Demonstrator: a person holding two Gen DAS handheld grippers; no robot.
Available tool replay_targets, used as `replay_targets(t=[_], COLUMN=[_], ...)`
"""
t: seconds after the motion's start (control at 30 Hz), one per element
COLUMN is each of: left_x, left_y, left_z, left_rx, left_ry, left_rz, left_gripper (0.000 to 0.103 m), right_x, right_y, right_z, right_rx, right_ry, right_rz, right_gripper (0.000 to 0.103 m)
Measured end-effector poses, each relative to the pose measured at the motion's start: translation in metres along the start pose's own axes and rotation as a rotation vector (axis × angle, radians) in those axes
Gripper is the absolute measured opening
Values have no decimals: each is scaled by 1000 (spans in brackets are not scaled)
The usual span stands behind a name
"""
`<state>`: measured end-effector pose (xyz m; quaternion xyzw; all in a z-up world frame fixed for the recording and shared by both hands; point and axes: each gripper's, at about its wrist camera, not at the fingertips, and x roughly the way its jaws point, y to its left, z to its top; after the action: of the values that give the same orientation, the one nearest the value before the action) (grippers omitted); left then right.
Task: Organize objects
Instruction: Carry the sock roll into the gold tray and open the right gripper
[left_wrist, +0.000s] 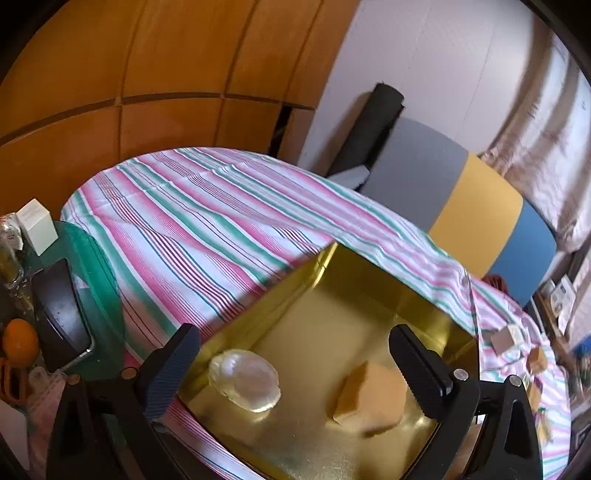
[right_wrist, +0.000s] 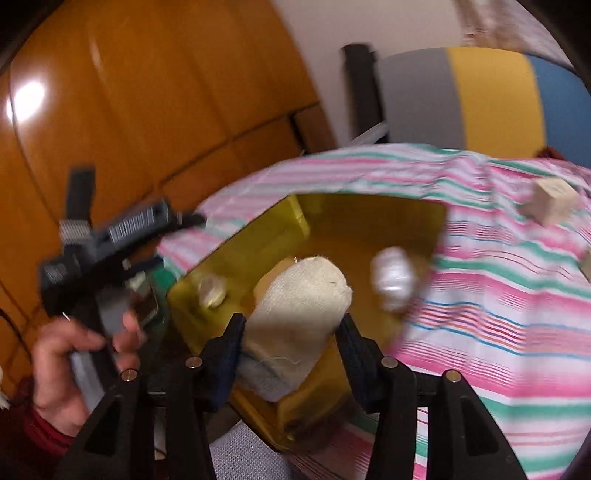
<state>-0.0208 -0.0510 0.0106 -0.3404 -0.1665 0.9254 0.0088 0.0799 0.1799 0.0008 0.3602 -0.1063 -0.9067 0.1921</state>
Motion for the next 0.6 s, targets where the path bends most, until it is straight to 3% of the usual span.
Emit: replay_targets(t=[0.2,0.33,0.47,0.6], left_x=[-5,-5,-4,-2], left_y=[5,5,4,-5], left_z=[7,6,3,-2], left_rx=[-18,-13,-21,-6], left_ry=[-10,-8,2,18], left_rz=[2,4,-5,-22], left_gripper=[103,103,103,103], right_x=[51,35,12,-11], right_y=[30,35,23,-5], right_z=[-4,-1,-1,0], right_rx=[-19,0,0,82], right_ry=[117,43,-23,-81], right_rz=[43,125,77,35], right_gripper=[53,54,54,54])
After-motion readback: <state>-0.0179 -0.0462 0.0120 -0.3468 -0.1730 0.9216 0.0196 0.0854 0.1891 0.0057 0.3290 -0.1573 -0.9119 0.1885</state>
